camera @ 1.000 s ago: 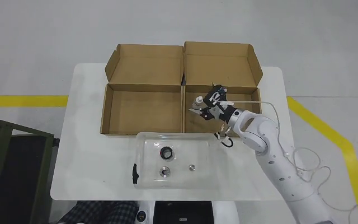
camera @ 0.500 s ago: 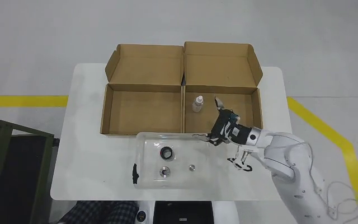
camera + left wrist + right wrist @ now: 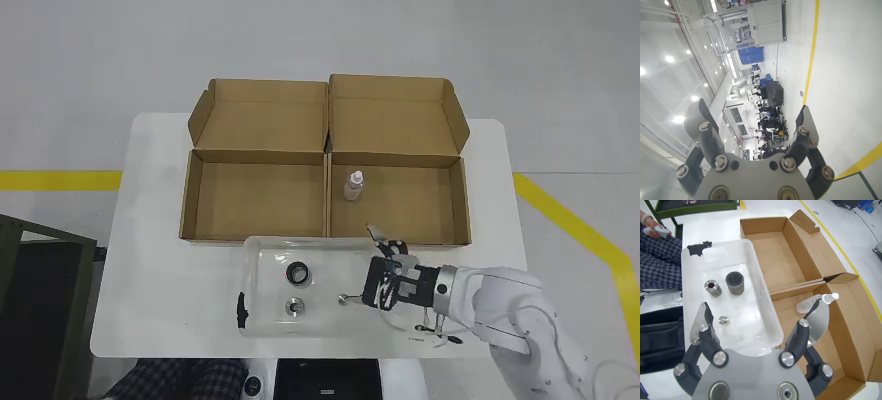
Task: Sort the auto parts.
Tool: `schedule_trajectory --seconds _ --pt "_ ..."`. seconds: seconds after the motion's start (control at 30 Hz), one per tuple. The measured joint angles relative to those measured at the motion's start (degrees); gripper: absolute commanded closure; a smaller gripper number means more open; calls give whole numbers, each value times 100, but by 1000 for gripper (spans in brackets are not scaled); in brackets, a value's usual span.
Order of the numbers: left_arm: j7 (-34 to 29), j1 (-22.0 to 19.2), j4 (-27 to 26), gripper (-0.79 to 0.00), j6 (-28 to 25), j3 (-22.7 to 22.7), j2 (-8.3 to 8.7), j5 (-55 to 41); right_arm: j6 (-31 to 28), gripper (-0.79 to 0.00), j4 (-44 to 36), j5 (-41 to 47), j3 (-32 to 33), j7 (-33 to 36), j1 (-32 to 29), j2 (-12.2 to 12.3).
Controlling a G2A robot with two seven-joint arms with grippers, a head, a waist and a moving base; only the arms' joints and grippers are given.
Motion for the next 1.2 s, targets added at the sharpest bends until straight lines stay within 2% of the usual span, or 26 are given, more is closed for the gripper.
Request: schedule_trajectory --seconds 0.2,0.67,1.13,1.2 --pt "0 0 0 -785 0 0 0 0 -66 -785 67 -265 -326 273 107 16" --pt "0 0 0 -785 0 0 0 0 177 -785 108 -1164 -1099 945 356 9" --pt "0 0 0 -785 0 0 0 0 282 -785 568 -1243 -1653 1275 702 -42" --pt "0 0 0 -785 0 0 0 0 281 -751 605 -1247 -1716 1312 735 -46"
